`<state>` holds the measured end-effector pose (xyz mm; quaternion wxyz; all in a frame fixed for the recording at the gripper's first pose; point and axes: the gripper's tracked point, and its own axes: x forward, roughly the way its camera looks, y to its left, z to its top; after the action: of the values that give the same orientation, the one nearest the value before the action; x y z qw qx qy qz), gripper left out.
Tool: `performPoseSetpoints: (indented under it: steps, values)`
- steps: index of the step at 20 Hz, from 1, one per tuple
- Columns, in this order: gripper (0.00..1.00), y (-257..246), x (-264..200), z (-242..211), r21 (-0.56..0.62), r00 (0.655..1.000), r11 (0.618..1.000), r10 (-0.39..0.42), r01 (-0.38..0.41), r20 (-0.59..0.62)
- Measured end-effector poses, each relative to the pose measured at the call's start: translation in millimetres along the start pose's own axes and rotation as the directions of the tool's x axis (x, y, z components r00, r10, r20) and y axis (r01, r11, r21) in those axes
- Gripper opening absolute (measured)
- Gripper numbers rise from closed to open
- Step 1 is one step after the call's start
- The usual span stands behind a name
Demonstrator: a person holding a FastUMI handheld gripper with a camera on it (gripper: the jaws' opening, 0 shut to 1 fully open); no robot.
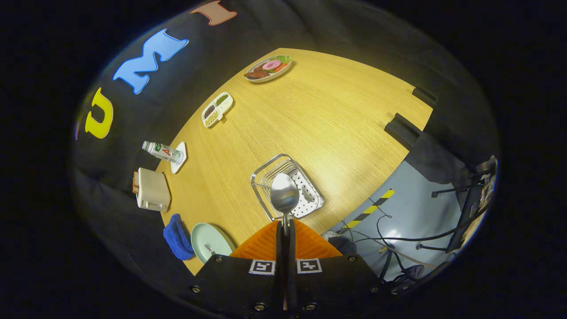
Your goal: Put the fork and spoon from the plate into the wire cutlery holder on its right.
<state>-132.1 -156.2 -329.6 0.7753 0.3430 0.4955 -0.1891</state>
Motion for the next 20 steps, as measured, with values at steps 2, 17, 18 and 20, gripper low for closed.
performPoseSetpoints:
  steps: [2, 17, 18, 20]
  values:
    - [0.04, -4.4, 3.2, -1.2, -0.004, 1.0, 1.0, -0.022, 0.022, -0.017]
    - [0.04, -7.6, 20.5, -7.5, -0.018, 0.992, 0.997, -0.07, 0.068, -0.101]
    - [0.04, -7.6, 20.9, -7.1, -0.016, 0.992, 0.997, -0.072, 0.07, -0.101]
    - [0.04, -7.6, 21.7, -6.1, -0.015, 0.992, 0.997, -0.076, 0.074, -0.1]
